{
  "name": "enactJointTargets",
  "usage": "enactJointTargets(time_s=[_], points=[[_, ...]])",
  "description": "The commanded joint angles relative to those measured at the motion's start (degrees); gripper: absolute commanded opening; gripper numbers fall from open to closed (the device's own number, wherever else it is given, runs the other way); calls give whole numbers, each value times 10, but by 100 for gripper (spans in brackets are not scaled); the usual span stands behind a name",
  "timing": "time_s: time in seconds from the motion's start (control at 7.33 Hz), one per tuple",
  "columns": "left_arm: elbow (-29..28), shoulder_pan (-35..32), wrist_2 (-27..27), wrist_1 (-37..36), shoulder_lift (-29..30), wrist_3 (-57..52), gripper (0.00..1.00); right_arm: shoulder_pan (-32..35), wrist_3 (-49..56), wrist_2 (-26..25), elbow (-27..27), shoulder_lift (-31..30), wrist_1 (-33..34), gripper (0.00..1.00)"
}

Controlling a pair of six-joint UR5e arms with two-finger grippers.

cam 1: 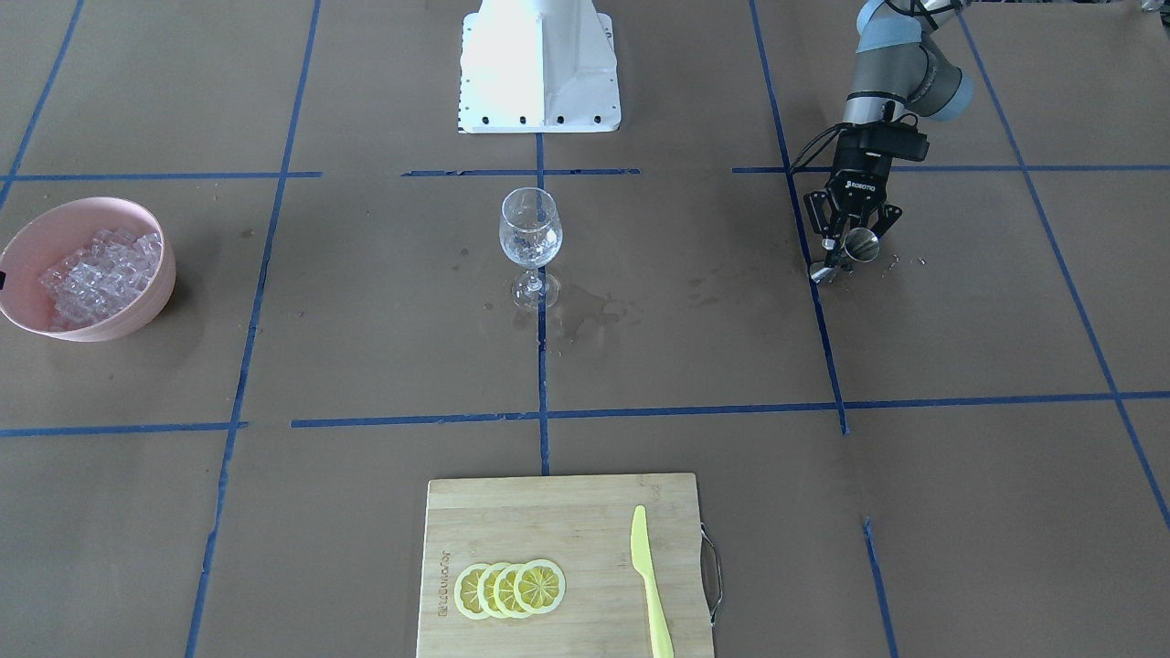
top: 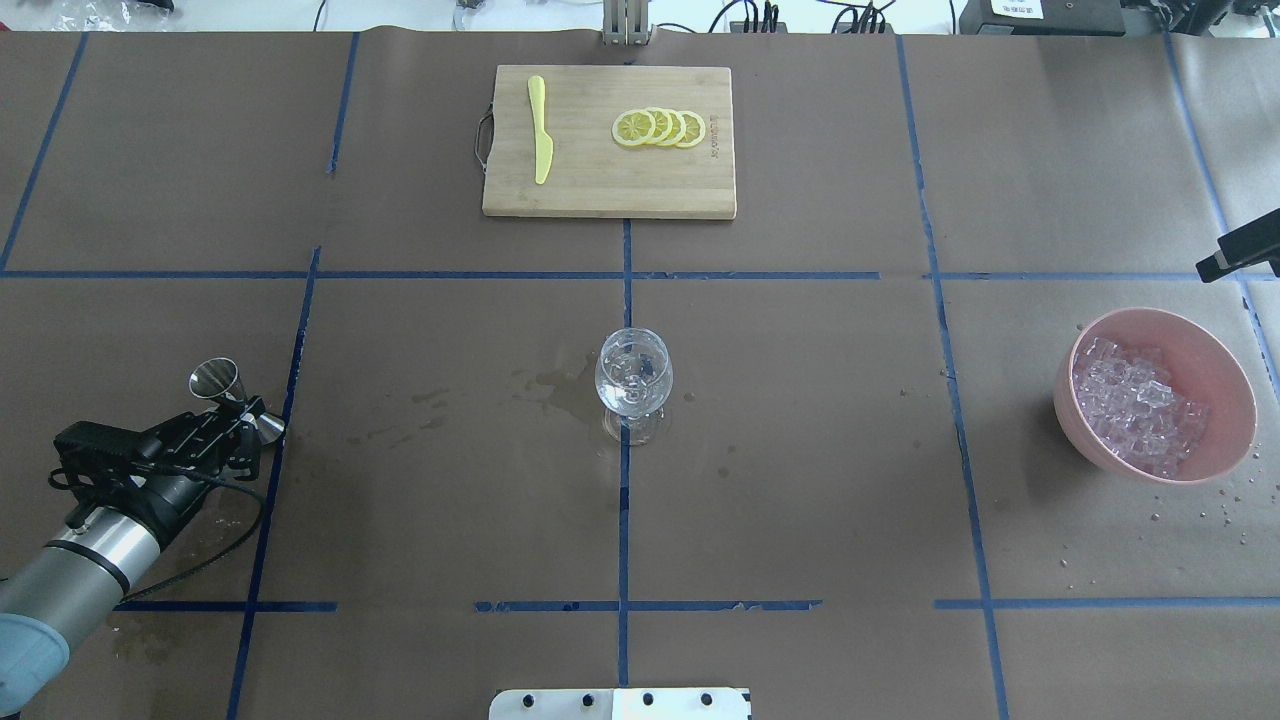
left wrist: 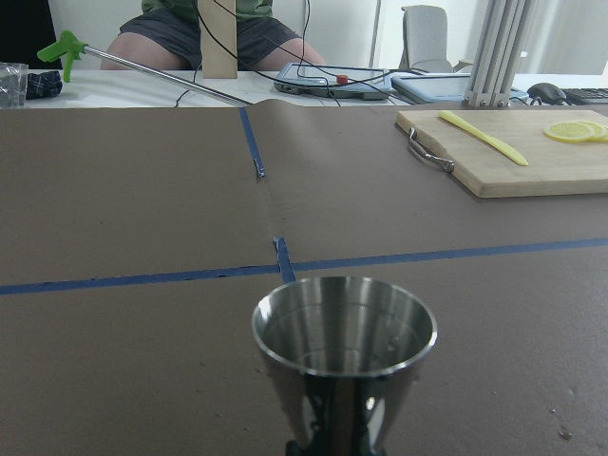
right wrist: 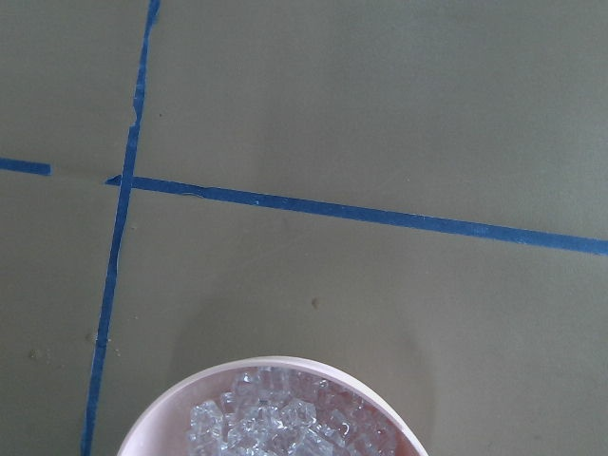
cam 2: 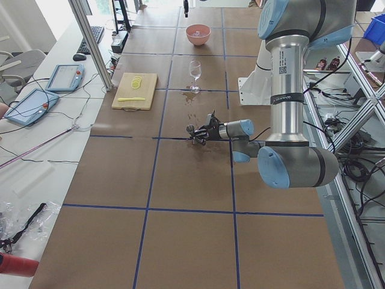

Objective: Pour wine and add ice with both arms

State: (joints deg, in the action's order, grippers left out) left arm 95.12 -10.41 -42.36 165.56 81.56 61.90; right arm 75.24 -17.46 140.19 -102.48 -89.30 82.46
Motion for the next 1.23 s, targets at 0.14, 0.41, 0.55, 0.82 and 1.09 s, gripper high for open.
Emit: enactJointTargets(time_s=[0.14, 0.41, 0.55, 0.82, 1.09], points=[[2, 0, -1, 0, 0, -12, 28, 0, 0, 0, 0, 0, 1, 100], [7, 0, -2, -1, -1, -13, 36, 0, 0, 0, 0, 0, 1, 100], [7, 0, -2, -1, -1, -15, 53, 0, 0, 0, 0, -1, 1, 100], [7, 0, -4, -1, -1, -17, 63, 0, 0, 0, -1, 0, 1, 100], [9, 0, -8, -2, -2, -42, 82, 1, -1, 1, -1, -1, 1, 100]])
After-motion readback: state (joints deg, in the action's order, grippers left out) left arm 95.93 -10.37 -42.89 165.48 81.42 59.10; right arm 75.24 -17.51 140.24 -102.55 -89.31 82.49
